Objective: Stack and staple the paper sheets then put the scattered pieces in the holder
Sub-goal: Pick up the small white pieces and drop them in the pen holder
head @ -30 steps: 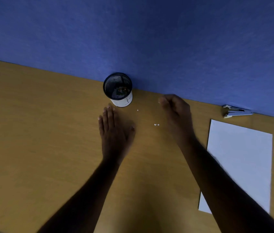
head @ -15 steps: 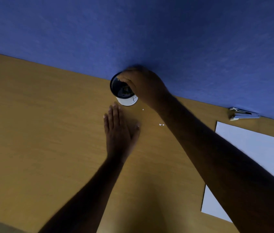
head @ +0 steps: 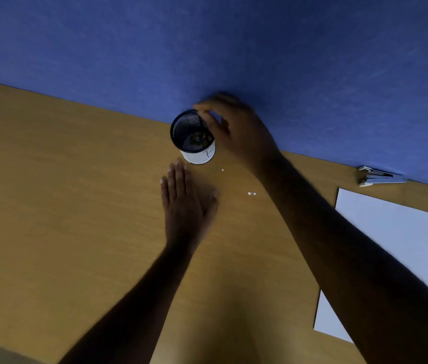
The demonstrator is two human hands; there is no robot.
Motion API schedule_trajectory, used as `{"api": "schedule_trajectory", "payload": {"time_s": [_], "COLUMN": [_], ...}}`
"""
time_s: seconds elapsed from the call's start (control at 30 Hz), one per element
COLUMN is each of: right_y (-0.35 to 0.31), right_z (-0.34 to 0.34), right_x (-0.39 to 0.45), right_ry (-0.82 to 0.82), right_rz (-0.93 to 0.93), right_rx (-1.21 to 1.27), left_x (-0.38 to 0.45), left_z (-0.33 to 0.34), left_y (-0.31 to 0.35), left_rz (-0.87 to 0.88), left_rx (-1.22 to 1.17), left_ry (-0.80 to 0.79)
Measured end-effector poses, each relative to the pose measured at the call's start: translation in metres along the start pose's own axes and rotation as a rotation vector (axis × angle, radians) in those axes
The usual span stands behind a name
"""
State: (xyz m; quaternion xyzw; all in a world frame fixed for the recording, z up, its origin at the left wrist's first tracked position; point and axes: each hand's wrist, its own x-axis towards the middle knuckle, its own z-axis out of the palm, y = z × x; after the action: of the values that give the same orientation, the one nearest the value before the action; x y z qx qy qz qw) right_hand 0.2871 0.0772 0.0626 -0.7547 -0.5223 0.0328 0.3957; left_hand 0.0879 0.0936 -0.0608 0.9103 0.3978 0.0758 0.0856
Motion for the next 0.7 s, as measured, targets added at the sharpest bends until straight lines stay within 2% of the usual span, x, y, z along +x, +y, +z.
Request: {"api": "schedule_trajectory", "payload": {"time_s": [0.13,0.2,0.27,0.33,0.43,0.53,0.7], "right_y": [0.017,0.031,0.041,0.045,0.05,0.053,0.058], "right_z": [-0.009,-0.005,0.006,0.017,0.027,0.026,0.01], "right_x": [-0.036,-0.059,-0.081,-0.098,-0.109,-0.111,-0.122], "right_ry": [0.082,0.042,-0.085,-0.219,-0.32,-0.349,-0.366], "right_rz": [0.121,0.212,0.24,0.2,0.077,-0.01,-0.004], "right_rx": [0.101,0.089,0.027,-0.07,-0.182,-0.234,-0.243], "left_x": [-0.001,-0.001,-0.001,-0.001,-0.001,-0.001,-0.002], "left_z": [0.001,0.0,-0.001,-0.001,0.0,0.0,0.0], "left_y": [-0.001,0.0,0.001,0.0,-0.002,-0.001,-0.002], "left_rz": [-0.001,-0.007,-0.009,-0.006,-0.004,-0.004,-0.005], "left_rx": [0.008,0.007,0.011,0.011,0.009,0.01,0.006], "left_ry": [-0.006,-0.017,-0.018,-0.012,-0.014,-0.018,-0.011]}}
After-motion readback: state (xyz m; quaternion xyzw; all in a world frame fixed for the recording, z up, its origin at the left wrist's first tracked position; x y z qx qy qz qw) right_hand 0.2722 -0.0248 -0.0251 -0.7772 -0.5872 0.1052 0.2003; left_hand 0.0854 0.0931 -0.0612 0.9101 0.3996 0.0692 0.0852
